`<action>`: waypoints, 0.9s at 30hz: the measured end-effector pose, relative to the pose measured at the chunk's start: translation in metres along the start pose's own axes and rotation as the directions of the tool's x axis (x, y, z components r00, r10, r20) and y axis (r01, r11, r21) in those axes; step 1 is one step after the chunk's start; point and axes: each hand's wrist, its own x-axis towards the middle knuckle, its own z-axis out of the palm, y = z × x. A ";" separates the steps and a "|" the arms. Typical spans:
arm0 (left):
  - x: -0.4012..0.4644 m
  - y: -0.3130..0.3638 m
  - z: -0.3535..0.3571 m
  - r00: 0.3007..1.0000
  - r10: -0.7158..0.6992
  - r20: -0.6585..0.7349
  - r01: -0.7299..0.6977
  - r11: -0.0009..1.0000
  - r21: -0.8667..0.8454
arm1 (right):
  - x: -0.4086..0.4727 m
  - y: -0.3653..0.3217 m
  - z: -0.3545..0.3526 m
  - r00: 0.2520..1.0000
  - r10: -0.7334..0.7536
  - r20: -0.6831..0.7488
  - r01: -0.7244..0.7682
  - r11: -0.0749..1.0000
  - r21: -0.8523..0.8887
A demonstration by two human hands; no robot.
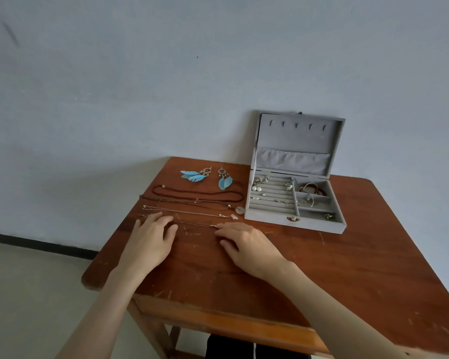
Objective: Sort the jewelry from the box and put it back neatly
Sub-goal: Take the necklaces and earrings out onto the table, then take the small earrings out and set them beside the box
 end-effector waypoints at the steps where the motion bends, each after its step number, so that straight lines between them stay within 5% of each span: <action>1: 0.000 0.002 0.000 1.000 0.008 -0.013 -0.008 1.000 -0.016 | -0.003 0.001 -0.002 1.000 -0.001 0.007 0.001 1.000 0.019; 9: 0.008 0.060 0.003 0.961 0.250 -0.115 -0.268 0.946 -0.180 | -0.022 0.025 -0.043 0.974 0.055 -0.218 -0.019 0.986 0.167; 15: 0.041 0.118 0.019 0.894 0.426 -0.135 -0.446 0.873 -0.199 | -0.013 0.075 -0.077 0.914 0.221 -0.340 -0.176 0.972 0.157; 21: 0.098 0.161 0.039 0.870 0.475 -0.134 -0.488 0.868 -0.092 | 0.015 0.129 -0.096 0.881 0.385 -0.273 -0.383 0.922 0.064; 27: 0.130 0.174 0.052 0.830 0.541 -0.132 -0.514 0.836 0.194 | 0.059 0.144 -0.088 0.942 0.296 -0.157 -0.320 0.933 -0.162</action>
